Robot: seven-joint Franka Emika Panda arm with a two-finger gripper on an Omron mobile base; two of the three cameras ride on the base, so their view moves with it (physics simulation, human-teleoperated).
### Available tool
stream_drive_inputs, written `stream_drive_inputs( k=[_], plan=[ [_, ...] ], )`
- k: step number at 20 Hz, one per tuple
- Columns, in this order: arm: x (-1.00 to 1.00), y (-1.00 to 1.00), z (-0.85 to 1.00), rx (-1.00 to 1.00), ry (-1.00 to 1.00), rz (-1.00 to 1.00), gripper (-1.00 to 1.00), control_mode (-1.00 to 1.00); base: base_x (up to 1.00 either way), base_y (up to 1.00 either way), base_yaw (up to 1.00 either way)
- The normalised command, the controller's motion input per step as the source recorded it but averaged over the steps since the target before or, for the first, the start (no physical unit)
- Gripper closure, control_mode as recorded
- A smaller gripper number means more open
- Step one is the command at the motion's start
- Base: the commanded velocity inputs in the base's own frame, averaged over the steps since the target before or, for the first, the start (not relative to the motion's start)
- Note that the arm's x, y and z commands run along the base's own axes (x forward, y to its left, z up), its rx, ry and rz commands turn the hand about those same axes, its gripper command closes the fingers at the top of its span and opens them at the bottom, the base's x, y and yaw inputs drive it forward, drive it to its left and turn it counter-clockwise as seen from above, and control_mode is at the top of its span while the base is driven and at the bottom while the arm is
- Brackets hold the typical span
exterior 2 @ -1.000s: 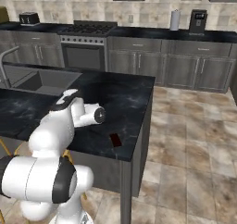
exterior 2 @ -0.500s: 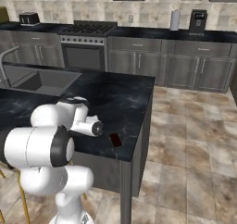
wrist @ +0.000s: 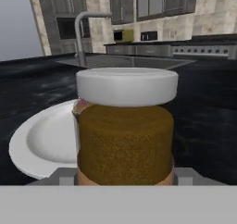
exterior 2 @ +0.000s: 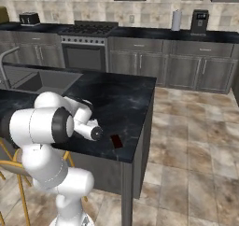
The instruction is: Take the cinnamon bottle from the cabinet and place it on the dining table, next to the plate with the cupcake. Then take the chocolate from the dining counter and place it on the cupcake plate.
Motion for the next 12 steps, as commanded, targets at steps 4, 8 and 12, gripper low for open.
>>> stream_drive_inputs(
  k=[4,8,12],
  plan=[
    [0.2,0.01,-0.2,0.0,0.0,0.0,1.0,-1.0,0.0,0.0,0.0],
    [0.06,0.0,-0.13,0.0,0.01,0.0,1.0,-1.0,0.0,0.0,0.0],
    [-0.01,0.0,-0.07,0.0,0.0,0.0,1.0,-1.0,0.0,0.0,0.0]
  ],
)
